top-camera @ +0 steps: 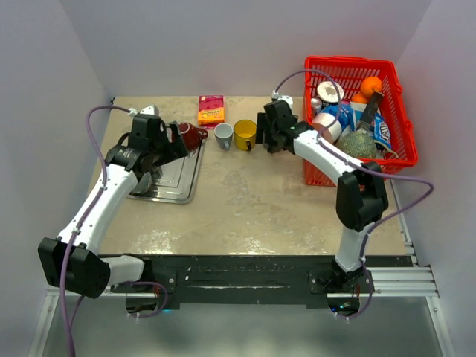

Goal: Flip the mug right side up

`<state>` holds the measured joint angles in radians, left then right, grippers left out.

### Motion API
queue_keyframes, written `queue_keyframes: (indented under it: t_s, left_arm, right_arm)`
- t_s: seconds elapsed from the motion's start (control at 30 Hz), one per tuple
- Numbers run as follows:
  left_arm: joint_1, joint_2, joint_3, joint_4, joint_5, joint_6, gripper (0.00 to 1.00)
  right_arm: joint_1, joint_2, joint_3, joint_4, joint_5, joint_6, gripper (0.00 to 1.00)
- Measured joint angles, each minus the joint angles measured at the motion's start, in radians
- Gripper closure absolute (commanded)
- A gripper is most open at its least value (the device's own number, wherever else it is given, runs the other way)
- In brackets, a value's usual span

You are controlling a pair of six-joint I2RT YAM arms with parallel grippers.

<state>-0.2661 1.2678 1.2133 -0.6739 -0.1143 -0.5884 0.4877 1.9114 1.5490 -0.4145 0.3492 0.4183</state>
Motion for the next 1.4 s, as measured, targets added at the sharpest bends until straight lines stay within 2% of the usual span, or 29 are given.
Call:
queue_keyframes:
  t_s: [0.07,0.1,0.13,0.27,0.43,0.67,0.8,1.07,1.4]
  left_arm:
    - [0.017,0.000,0.000,-0.017,-0.031,0.002,0.01]
    - [0.030,0.000,0.000,-0.026,-0.045,0.002,0.01]
    - [0.044,0.000,0.000,-0.033,-0.060,0.003,0.01]
    - [0.119,0.000,-0.001,-0.055,-0.119,0.002,0.01]
    - [0.230,0.000,-0.013,-0.061,-0.156,-0.028,0.01]
    - [0.454,0.005,-0.054,-0.072,-0.170,-0.198,0.01]
    - [0.530,0.015,-0.092,-0.073,-0.173,-0.323,0.01]
    - [0.573,0.080,-0.144,-0.074,-0.185,-0.567,0.05]
    - [0.574,0.178,-0.145,-0.068,-0.237,-0.748,0.07]
  right_arm:
    - [0.000,-0.056,-0.006,-0.005,-0.021,0.003,0.08]
    - [0.000,-0.091,-0.014,-0.002,-0.035,0.005,0.02]
    - [0.000,-0.130,-0.029,0.001,-0.049,0.007,0.01]
    - [0.000,-0.269,-0.090,0.011,-0.104,0.008,0.01]
    - [0.000,-0.347,-0.161,0.014,-0.156,0.011,0.01]
    - [0.000,-0.392,-0.280,0.003,-0.223,0.031,0.02]
    - [0.000,-0.445,-0.330,-0.002,-0.256,0.038,0.02]
    - [0.003,-0.511,-0.374,0.012,-0.298,0.042,0.02]
    - [0.007,-0.531,-0.389,0.018,-0.293,0.042,0.02]
